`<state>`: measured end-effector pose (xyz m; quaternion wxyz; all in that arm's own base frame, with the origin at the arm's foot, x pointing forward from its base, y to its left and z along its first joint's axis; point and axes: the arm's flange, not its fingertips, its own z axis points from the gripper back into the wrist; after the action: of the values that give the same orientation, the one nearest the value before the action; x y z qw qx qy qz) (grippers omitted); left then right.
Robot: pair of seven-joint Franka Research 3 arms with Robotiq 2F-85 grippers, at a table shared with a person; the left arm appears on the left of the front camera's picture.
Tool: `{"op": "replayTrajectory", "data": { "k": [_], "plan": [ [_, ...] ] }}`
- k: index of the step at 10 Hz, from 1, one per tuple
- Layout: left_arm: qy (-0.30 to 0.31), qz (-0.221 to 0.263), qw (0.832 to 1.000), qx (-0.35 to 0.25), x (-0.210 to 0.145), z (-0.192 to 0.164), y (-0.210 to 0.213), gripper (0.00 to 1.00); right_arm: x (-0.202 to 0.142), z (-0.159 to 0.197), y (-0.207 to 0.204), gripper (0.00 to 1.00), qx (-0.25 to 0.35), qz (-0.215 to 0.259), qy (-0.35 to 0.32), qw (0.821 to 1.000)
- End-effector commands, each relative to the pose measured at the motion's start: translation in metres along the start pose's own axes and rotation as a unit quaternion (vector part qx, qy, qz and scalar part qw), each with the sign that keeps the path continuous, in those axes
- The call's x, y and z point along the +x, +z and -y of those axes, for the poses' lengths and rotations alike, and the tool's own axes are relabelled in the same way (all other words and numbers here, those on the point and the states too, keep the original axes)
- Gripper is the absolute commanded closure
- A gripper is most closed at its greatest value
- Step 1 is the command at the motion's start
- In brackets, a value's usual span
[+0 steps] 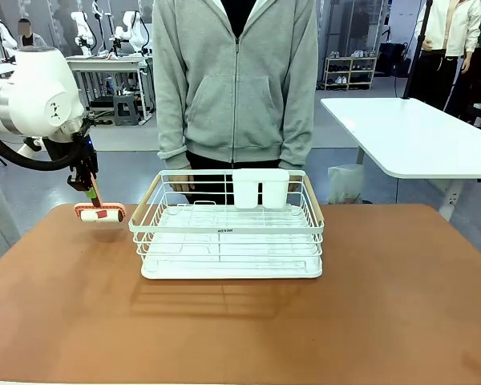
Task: Clean the table.
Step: Place the Lint Roller down when the Dish drying rack is positioned in the middle of the table.
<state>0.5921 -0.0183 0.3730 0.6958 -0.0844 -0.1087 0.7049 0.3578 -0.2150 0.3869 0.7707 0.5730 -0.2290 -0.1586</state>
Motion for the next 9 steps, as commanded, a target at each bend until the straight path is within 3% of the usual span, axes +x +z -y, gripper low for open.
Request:
{"op": "replayTrajectory", "data": {
  "k": [1,5,6,7,8,9],
  "plan": [
    [0.012,-0.013,1.000,-0.024,-0.002,-0.014,-0.002,0.79,-0.002,-0.002,0.001,0.00,0.001,0.002,0.000,1.000],
    [0.014,-0.024,1.000,-0.015,-0.006,-0.033,-0.015,0.79,-0.002,-0.002,0.001,0.00,0.001,0.002,0.000,1.000],
    [0.013,-0.025,0.999,-0.014,-0.007,-0.035,-0.014,0.74,-0.002,-0.002,0.001,0.00,0.001,0.002,0.000,1.000],
    [0.015,-0.026,0.999,-0.017,-0.007,-0.037,-0.009,0.47,-0.002,-0.002,0.001,0.00,0.001,0.002,0.000,1.000],
    [0.005,-0.030,0.999,-0.020,-0.008,-0.041,-0.001,0.36,-0.002,-0.002,0.001,0.00,0.001,0.002,0.000,1.000],
    [0.009,-0.025,1.000,-0.015,-0.007,-0.045,0.004,0.09,-0.002,-0.002,0.001,0.00,0.001,0.002,0.000,1.000]
  ]
}}
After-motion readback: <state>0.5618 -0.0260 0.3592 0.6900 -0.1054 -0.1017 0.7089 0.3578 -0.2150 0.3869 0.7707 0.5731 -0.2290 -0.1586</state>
